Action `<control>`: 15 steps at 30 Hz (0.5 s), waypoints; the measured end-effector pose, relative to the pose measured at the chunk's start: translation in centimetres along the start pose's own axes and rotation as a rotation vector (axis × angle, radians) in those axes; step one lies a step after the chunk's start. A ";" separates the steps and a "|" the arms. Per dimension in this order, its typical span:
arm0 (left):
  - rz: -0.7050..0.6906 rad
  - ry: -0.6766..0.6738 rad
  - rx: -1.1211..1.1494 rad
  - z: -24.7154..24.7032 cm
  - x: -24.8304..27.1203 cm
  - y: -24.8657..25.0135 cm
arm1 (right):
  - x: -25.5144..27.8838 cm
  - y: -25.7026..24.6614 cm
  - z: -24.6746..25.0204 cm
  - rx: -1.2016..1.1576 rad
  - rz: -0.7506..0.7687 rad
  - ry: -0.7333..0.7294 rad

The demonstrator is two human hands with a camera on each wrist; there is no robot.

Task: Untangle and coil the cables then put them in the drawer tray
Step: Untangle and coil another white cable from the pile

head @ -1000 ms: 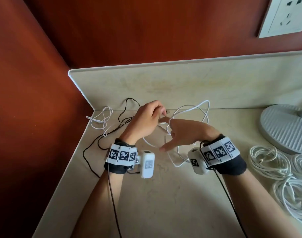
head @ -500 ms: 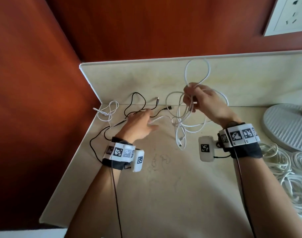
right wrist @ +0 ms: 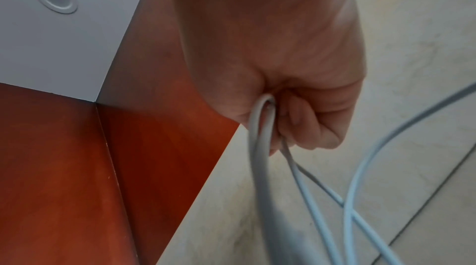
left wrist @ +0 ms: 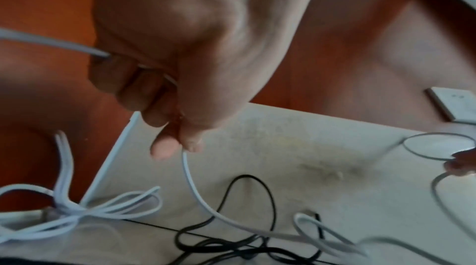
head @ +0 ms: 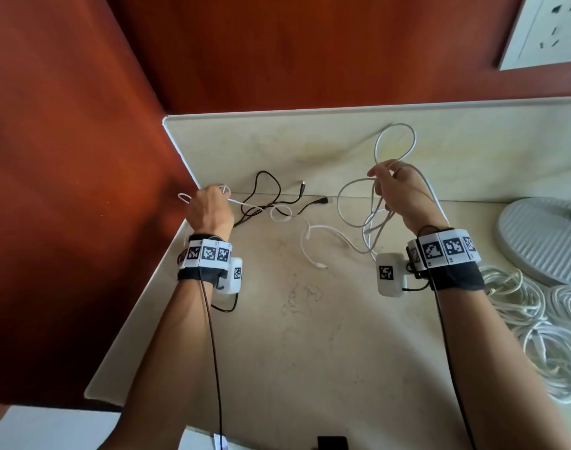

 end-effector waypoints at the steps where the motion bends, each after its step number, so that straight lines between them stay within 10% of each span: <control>1: 0.030 0.007 -0.047 0.0 0.1 -0.1 | 0.0 0.0 0.0 0.010 -0.008 -0.004; 10: -0.403 0.101 -0.044 -0.3 3.7 6.7 | 0.1 0.0 -2.0 0.001 -0.031 -0.105; 15: -0.706 -0.561 0.196 -4.3 7.4 10.8 | 0.2 0.0 -2.1 -0.074 -0.017 -0.147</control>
Point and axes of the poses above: each hand's wrist, its own x-axis away from the middle knuckle, its own z-axis out of the back of the hand, y = z × x, the point moved 5 cm from there along -x, towards the middle knuckle
